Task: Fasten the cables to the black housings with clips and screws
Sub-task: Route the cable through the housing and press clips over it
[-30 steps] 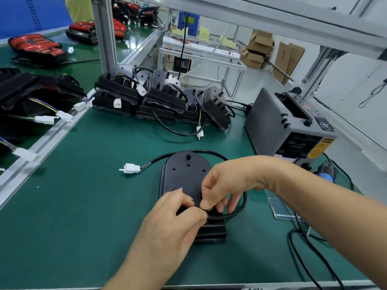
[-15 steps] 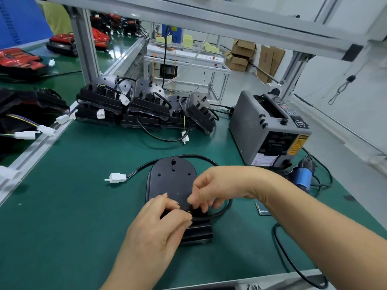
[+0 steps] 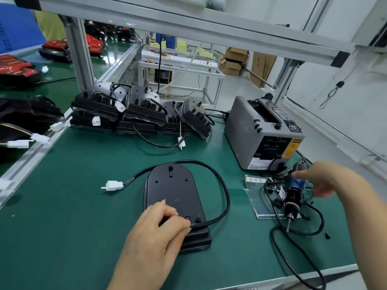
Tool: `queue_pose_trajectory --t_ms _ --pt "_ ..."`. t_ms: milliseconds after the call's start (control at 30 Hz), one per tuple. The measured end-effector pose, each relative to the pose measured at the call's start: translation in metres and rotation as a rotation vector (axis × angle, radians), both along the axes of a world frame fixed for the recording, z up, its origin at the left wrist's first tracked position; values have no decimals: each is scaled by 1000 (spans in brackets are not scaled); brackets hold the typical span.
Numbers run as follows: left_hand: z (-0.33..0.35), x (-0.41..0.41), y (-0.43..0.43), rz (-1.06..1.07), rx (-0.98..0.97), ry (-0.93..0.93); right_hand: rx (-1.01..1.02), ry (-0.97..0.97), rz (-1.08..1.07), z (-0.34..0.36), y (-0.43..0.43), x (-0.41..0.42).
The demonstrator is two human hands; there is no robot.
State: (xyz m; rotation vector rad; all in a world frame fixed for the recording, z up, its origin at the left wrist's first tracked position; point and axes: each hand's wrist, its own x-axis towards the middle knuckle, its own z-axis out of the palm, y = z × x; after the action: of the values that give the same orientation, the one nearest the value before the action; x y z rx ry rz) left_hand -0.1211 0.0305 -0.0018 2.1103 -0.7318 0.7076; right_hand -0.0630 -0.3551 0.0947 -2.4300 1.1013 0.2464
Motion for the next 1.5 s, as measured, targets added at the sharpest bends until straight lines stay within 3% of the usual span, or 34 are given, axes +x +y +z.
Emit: queue_pose_trajectory --t_ms 167,367,467,567,700,867,1100,1333,1500 --pt "0 0 0 9 8 -2 578 -69 -240 -19 -14 2" --pt "0 1 0 9 12 2 411 -102 -215 -22 -29 -9" --pt "2 1 0 13 17 3 449 -175 -232 -16 -31 -22" --pt "2 1 0 18 17 1 679 -410 -298 -13 -29 -35" --pt "2 1 -1 18 19 -1 1014 -866 -369 -7 -17 -50" --pt "2 0 -1 22 22 10 1351 -1199 -204 15 31 -54" --pt "5 -1 -1 29 32 30 1477 -1204 21 37 99 -29" --pt "4 -1 -1 40 41 12 1283 -1309 2 35 130 -1" --pt "1 1 -1 39 31 -2 1261 -1324 44 26 147 -2"
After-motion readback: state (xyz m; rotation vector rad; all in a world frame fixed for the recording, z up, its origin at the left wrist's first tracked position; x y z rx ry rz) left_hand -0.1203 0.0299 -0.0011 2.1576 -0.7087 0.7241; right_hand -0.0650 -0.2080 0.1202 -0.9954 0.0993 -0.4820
